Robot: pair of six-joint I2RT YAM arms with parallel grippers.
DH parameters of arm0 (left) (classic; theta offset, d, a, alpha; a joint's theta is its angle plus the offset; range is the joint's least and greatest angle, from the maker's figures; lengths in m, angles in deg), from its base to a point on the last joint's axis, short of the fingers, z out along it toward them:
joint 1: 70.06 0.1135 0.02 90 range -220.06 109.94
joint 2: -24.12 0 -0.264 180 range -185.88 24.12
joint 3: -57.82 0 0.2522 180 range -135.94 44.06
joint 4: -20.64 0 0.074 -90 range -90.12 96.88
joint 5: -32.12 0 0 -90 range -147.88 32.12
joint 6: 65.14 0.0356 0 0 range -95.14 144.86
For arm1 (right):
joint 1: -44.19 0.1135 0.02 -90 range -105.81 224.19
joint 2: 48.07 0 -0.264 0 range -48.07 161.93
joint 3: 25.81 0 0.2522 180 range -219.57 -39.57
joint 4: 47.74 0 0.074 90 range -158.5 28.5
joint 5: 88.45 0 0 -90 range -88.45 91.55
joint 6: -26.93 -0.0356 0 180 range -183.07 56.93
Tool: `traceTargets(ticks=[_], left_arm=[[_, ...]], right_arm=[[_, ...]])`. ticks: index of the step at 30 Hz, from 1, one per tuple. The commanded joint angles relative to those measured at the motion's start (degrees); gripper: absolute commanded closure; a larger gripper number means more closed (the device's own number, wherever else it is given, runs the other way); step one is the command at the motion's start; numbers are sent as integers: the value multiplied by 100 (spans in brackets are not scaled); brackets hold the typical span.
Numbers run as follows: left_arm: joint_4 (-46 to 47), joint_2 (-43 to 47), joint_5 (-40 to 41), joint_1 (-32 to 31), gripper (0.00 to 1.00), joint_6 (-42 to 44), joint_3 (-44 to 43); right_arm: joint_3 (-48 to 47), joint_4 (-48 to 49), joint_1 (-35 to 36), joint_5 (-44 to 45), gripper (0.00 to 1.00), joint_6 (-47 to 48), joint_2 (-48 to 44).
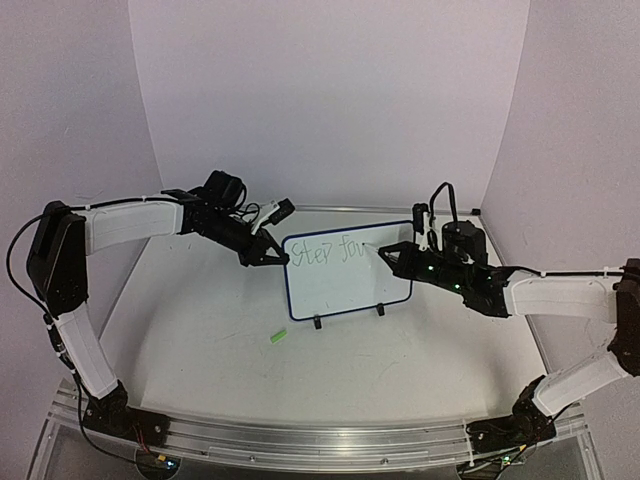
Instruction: Write a sentence on the whiteboard
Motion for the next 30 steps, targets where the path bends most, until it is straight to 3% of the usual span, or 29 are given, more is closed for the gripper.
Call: traceTargets(ticks=[1,15,30], left_arm=[[-227,-86,270,-82,100,155,-107],[-227,-95,268,-82,100,151,-107],[-239,-89,270,-82,100,151,-115]], right_arm=[[8,53,-28,243,100,29,-119],[355,37,-27,378,100,-52,-104],[-190,-65,-27,420,100,90,-211]])
